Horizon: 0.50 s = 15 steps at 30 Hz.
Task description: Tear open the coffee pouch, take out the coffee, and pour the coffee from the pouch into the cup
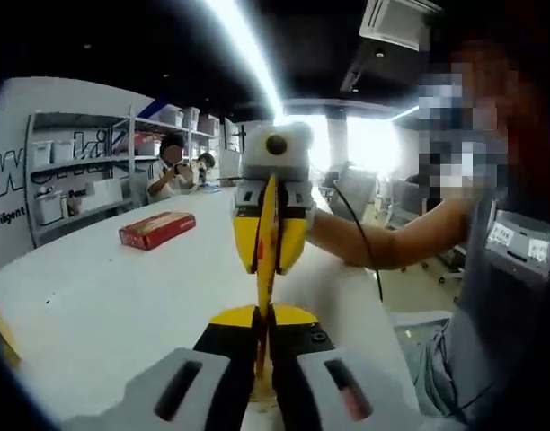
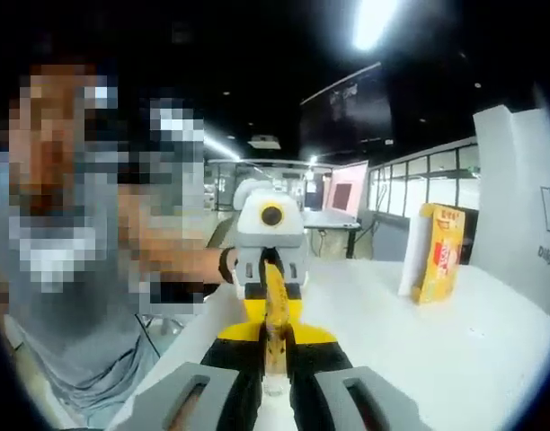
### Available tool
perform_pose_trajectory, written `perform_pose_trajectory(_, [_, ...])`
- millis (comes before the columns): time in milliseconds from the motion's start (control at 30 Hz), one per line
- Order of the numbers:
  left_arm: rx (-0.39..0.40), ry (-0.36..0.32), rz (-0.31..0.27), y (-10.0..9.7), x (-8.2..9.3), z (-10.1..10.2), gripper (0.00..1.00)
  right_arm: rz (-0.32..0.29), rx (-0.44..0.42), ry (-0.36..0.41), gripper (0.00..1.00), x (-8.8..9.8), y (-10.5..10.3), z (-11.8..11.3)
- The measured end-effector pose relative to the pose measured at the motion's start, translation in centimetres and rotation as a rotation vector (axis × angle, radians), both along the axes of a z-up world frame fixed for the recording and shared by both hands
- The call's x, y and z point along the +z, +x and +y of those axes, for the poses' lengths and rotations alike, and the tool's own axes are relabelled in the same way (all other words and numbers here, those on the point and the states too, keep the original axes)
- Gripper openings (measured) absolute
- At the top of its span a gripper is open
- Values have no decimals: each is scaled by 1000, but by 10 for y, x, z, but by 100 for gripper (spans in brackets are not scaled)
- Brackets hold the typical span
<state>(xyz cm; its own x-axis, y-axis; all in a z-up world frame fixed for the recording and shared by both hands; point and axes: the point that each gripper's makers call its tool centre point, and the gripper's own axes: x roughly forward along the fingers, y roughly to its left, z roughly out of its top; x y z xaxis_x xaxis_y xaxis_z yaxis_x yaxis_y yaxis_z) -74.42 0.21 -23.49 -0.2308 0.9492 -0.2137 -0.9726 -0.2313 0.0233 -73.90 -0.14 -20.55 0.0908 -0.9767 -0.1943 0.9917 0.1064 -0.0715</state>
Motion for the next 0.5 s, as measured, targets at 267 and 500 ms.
perform_pose_trajectory(267, [17,97,20,1,4,-2,6,-27,10,-80,10,6,1,-8])
perform_pose_trajectory(500, [17,196,34,-1,14,-9,6,-36,21,-225,10,20,-1,-17])
